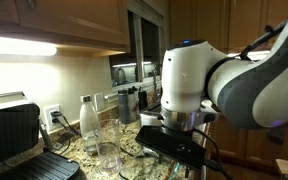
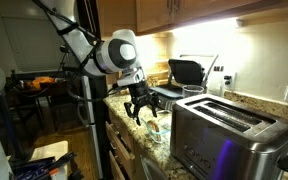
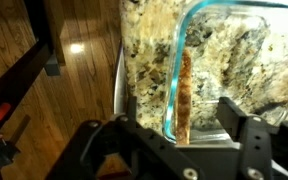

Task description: Put the slices of bread in the toaster

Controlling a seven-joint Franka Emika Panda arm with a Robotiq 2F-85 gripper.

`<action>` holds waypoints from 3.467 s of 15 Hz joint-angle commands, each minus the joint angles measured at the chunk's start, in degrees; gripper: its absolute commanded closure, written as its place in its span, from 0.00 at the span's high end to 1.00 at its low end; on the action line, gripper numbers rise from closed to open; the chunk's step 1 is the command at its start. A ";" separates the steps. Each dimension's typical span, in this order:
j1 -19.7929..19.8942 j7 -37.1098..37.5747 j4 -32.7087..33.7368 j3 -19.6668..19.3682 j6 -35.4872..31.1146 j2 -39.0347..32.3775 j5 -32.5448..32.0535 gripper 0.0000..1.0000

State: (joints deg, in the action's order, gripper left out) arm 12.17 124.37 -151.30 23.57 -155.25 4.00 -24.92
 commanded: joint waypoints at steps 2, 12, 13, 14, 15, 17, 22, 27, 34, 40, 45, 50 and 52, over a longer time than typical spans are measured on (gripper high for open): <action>0.54 1.49 0.32 -0.16 -0.74 -0.57 -1.60 0.61; 0.73 1.19 0.79 -0.41 -0.63 -0.74 -1.73 0.54; 0.79 1.16 0.74 -0.49 -0.68 -0.76 -1.77 0.58; 0.84 1.14 0.73 -0.55 -0.68 -0.77 -1.75 0.57; 0.88 1.19 0.71 -0.64 -0.69 -0.77 -1.83 0.60; 1.01 1.21 0.63 -0.87 -0.78 -0.74 -1.89 0.62; 1.74 1.20 0.63 -1.15 -0.72 -0.68 -2.13 0.54; 2.32 1.18 1.04 -1.16 -0.64 -1.14 -2.62 0.42; 2.53 1.26 1.50 -1.21 -0.58 -1.80 -3.65 0.07; 2.49 0.76 3.15 -1.08 0.38 -2.45 -4.41 0.09; 2.05 0.49 4.09 -0.70 2.09 -0.67 -4.26 0.09; 1.60 0.24 3.69 -0.15 3.10 1.79 -3.14 0.09; 1.40 0.30 3.35 0.09 3.53 2.92 -2.91 0.09</action>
State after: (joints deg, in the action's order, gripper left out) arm 14.09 124.19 -146.77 23.17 -154.05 3.11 -27.91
